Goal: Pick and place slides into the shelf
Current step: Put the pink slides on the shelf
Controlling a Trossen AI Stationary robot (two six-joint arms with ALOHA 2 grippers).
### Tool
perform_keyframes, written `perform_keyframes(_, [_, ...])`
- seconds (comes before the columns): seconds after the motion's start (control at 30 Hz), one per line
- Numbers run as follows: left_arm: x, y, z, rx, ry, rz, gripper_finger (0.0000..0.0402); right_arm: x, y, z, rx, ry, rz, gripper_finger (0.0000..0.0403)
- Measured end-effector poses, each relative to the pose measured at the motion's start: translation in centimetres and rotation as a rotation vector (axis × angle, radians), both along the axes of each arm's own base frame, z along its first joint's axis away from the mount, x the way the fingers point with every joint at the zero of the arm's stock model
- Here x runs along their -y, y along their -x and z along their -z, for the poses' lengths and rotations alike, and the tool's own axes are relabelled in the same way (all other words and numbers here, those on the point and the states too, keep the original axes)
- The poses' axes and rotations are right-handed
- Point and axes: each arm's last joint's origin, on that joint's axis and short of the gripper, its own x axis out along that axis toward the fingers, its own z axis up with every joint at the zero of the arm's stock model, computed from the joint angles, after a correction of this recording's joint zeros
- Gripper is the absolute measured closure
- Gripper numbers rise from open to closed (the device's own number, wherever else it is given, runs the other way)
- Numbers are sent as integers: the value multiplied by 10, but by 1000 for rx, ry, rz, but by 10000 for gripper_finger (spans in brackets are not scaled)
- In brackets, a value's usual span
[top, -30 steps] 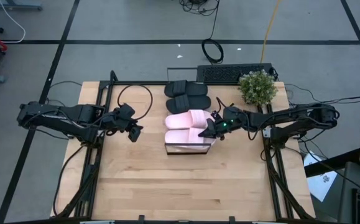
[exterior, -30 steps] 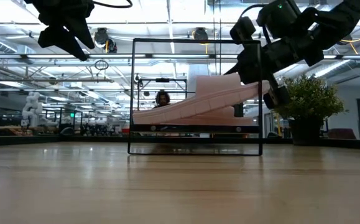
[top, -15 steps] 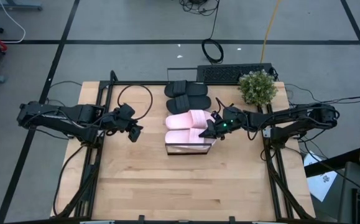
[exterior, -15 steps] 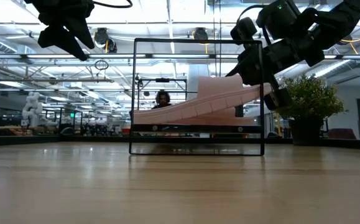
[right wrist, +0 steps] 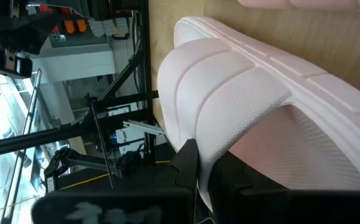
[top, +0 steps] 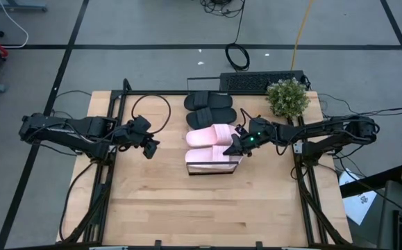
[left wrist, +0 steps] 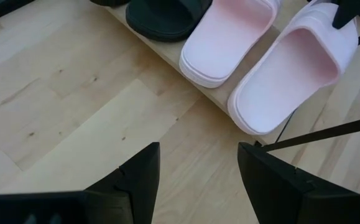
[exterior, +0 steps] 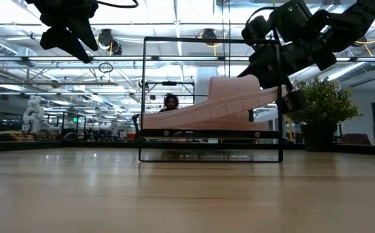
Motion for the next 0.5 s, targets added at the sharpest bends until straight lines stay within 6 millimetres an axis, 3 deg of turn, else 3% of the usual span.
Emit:
perform_keyframes(0.23, [0, 0, 0, 0, -1, 1, 192, 0, 0, 0, -4, -10, 5, 378])
perform_keyframes(0.5, [0, 0, 0, -2, -5, 7, 192, 0, 1, 2, -36, -43, 22, 308])
